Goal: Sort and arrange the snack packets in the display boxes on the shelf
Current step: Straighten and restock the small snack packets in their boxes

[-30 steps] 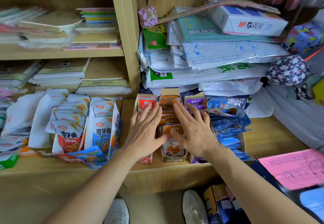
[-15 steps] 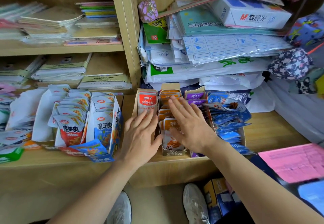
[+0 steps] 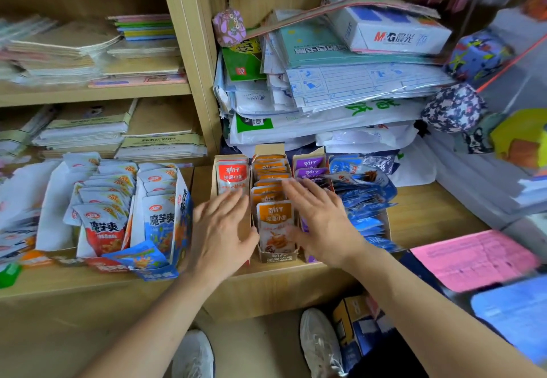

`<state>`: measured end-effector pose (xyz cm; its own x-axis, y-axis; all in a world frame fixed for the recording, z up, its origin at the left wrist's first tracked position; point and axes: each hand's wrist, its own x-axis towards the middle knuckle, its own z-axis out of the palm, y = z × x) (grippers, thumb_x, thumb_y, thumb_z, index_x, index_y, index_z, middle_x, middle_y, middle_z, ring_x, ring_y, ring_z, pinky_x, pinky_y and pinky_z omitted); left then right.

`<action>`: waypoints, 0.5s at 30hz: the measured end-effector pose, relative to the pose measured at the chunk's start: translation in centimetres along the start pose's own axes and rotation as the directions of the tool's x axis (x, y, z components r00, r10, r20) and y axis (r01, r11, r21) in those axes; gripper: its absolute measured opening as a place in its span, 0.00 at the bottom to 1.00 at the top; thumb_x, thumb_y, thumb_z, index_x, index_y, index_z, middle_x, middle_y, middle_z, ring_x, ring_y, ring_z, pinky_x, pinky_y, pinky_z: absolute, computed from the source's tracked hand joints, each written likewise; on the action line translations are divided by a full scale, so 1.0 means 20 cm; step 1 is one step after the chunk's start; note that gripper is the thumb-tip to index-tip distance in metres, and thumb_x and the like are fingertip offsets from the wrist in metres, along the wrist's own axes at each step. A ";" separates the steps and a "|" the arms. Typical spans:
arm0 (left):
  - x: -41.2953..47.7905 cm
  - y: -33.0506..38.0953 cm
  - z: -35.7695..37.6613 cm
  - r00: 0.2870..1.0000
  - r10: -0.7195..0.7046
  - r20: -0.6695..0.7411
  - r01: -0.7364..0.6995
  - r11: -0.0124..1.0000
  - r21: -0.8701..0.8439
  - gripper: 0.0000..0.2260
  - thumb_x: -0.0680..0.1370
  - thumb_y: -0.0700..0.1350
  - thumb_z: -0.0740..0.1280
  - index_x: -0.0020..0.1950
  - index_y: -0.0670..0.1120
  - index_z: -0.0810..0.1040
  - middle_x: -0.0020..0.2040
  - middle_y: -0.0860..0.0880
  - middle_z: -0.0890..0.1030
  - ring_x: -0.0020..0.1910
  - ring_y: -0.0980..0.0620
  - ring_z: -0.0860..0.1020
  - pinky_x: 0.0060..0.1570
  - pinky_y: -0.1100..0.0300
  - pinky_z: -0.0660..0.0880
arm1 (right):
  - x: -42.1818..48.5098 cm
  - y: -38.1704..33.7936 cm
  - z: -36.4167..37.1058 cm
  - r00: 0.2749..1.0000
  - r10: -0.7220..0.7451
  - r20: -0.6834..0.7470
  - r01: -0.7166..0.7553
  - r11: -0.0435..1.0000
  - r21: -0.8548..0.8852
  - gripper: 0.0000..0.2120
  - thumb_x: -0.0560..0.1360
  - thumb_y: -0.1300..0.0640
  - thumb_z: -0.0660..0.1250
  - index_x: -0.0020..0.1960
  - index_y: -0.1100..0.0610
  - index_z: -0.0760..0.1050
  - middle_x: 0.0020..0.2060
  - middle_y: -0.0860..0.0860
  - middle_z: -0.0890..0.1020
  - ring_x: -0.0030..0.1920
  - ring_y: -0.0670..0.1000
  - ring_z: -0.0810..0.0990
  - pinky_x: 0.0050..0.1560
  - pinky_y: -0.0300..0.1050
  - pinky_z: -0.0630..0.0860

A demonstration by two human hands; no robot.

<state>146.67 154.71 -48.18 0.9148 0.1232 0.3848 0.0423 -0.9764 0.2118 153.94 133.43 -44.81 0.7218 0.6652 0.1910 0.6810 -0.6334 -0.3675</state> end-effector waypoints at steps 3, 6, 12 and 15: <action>0.09 0.02 -0.08 0.996 -0.042 -0.083 0.028 0.985 -0.170 0.27 0.74 0.58 0.60 0.70 0.49 0.78 0.69 0.53 0.78 0.68 0.50 0.73 0.68 0.48 0.68 | -0.04 0.09 -0.14 0.934 0.103 -0.341 -0.047 0.984 0.170 0.21 0.76 0.59 0.70 0.69 0.54 0.75 0.57 0.47 0.82 0.56 0.45 0.78 0.59 0.43 0.75; 0.14 0.10 -0.13 0.995 0.000 -0.101 -0.031 0.951 -0.308 0.18 0.75 0.52 0.68 0.64 0.51 0.81 0.62 0.54 0.81 0.64 0.53 0.74 0.66 0.47 0.70 | -0.14 0.18 -0.24 0.880 0.251 -0.403 -0.141 0.949 0.283 0.10 0.73 0.64 0.73 0.52 0.53 0.84 0.39 0.38 0.81 0.39 0.39 0.79 0.42 0.26 0.72; 0.10 0.37 -0.10 0.933 0.335 0.130 -0.274 0.898 -0.344 0.22 0.69 0.67 0.69 0.57 0.57 0.83 0.52 0.61 0.80 0.54 0.59 0.72 0.56 0.63 0.66 | -0.38 0.30 -0.22 0.985 0.170 -0.016 -0.160 0.949 0.272 0.10 0.69 0.57 0.78 0.49 0.49 0.83 0.40 0.42 0.83 0.42 0.41 0.79 0.41 0.27 0.70; 0.08 0.47 0.00 0.889 0.412 0.200 -0.360 0.898 -0.251 0.23 0.68 0.68 0.72 0.58 0.57 0.82 0.51 0.61 0.80 0.52 0.58 0.74 0.54 0.59 0.69 | -0.41 0.34 -0.19 0.987 0.157 0.041 -0.162 0.964 0.213 0.11 0.69 0.57 0.78 0.50 0.48 0.83 0.43 0.41 0.83 0.43 0.41 0.79 0.41 0.28 0.69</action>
<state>148.49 145.76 -45.68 0.9109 -0.3286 0.2495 -0.3924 -0.8769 0.2777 153.16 122.25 -45.46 0.8140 0.5733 0.0937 0.5130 -0.6336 -0.5791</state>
